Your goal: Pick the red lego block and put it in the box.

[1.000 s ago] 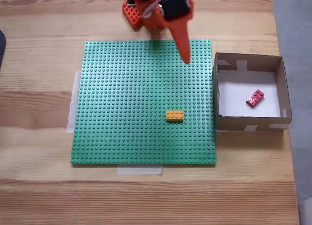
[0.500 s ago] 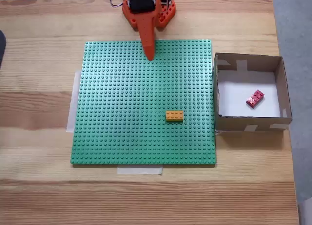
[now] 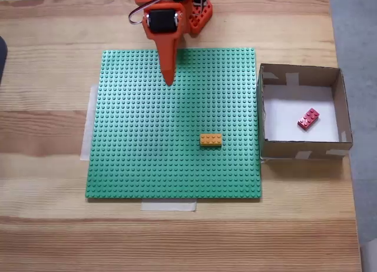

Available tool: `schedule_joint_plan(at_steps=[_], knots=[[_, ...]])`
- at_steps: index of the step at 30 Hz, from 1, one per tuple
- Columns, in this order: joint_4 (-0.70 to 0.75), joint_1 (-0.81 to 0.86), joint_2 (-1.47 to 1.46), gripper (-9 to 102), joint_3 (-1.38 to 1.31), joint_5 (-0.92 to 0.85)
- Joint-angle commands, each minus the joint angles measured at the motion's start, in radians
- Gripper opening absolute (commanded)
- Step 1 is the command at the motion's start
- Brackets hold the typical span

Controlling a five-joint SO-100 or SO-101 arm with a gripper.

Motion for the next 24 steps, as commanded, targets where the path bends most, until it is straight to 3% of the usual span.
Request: schedule_joint_plan(at_steps=[1,24], knots=[[-0.029,-0.003,0.083,-1,0.071,-0.005],[-0.063,0.054,0.25,-1,0.371,-0.029]])
